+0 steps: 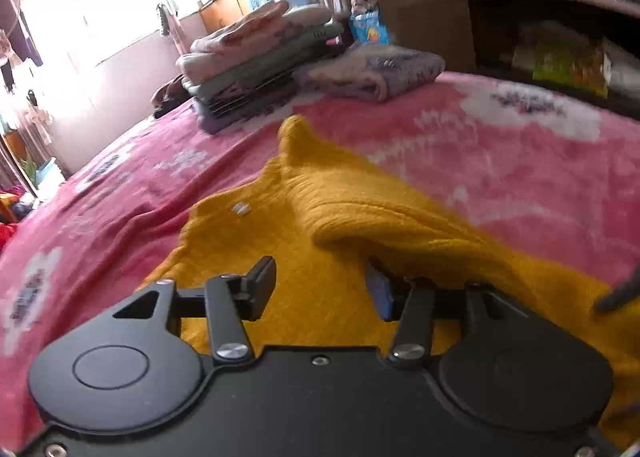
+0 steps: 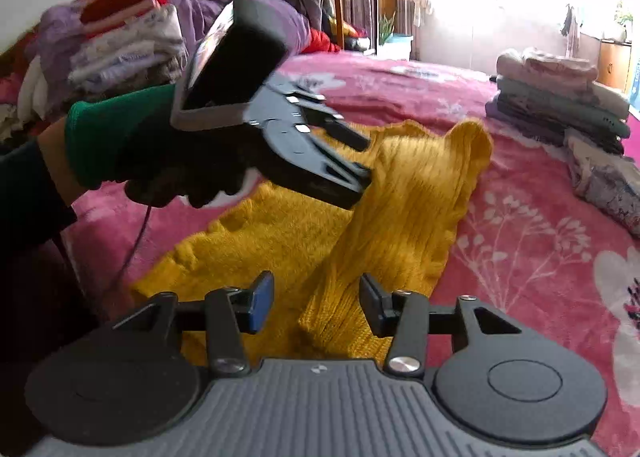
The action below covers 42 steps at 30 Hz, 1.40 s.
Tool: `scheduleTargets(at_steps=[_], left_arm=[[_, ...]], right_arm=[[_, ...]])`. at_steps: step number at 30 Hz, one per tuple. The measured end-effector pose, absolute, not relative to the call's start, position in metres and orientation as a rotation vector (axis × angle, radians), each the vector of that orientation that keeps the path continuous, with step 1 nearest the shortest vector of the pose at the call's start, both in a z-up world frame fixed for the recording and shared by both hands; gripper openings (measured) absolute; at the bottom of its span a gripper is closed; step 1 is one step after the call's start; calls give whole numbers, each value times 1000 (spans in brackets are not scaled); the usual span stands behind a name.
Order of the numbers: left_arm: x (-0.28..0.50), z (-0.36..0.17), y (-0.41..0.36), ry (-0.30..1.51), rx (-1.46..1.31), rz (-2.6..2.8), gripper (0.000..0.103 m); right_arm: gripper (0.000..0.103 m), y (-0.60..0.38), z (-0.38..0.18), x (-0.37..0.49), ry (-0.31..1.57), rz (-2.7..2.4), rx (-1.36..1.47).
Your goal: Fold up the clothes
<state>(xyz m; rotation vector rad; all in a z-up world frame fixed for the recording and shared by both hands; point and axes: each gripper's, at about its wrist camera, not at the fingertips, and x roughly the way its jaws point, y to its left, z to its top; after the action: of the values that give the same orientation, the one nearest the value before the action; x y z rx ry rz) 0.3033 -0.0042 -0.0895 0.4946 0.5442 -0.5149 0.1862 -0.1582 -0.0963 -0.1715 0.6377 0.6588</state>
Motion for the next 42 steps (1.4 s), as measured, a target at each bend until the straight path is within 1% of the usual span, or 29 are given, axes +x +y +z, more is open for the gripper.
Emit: scheduleTargets(at_steps=[2,5,9,10,11,13,14,15,16,17,20,21,23,25,26,27,28,29,31,33,34,36,37,39,42], left_arm=[[302,-77,11,545,402,-489,46],[311,-68,37,606,66,-577,46],[329,-81,63,708,-339,-669,46],[332,-86,64,734,-384,-678,46],[334,-91,64,759,-416,-686,46],[337,-102,60,799,-448,-680,46],[337,-107,56,808,-441,-663,39],[337,-112,51,813,-416,-649,27],[336,-116,47,818,-395,-636,6],[335,-117,46,817,-395,-624,6],[331,-112,52,799,-534,-706,6],[331,-113,54,806,-567,-722,6],[333,-118,48,862,-494,-717,6],[333,-121,39,906,-333,-649,9],[331,-115,41,888,-330,-649,13],[328,-109,44,871,-328,-649,17],[326,-103,46,849,-315,-643,27],[322,-93,48,808,-261,-611,29],[317,-80,53,711,-202,-534,29],[314,-74,57,584,-210,-517,29],[317,-74,54,553,-210,-540,28],[325,-75,39,493,-159,-617,24],[329,-77,30,470,-128,-656,18],[344,-86,14,500,-91,-686,16],[371,-111,-13,626,62,-637,15]], right_arm=[[49,-165,-93,184,604,627,-176],[50,-172,-99,190,610,558,-164],[51,-191,-110,198,638,513,-1],[44,-193,-115,201,657,503,20],[31,-194,-120,203,675,501,44],[22,-198,-130,207,707,505,104],[15,-201,-134,208,718,510,144],[12,-202,-135,208,719,513,171],[10,-204,-134,207,715,513,194],[8,-207,-130,205,704,517,228],[8,-221,-110,196,659,556,338],[8,-225,-110,196,672,562,359],[9,-230,-121,199,750,571,390],[13,-225,-136,199,812,538,349],[13,-223,-137,196,806,537,327],[18,-222,-133,193,778,531,297],[28,-221,-128,190,746,518,264],[31,-221,-123,186,714,506,231],[31,-219,-114,180,646,482,168],[31,-214,-109,178,576,472,117],[31,-210,-111,179,551,495,101],[31,-199,-118,181,533,537,65],[31,-191,-124,183,535,552,42],[31,-180,-132,188,560,569,21],[31,-168,-145,199,615,582,-1]])
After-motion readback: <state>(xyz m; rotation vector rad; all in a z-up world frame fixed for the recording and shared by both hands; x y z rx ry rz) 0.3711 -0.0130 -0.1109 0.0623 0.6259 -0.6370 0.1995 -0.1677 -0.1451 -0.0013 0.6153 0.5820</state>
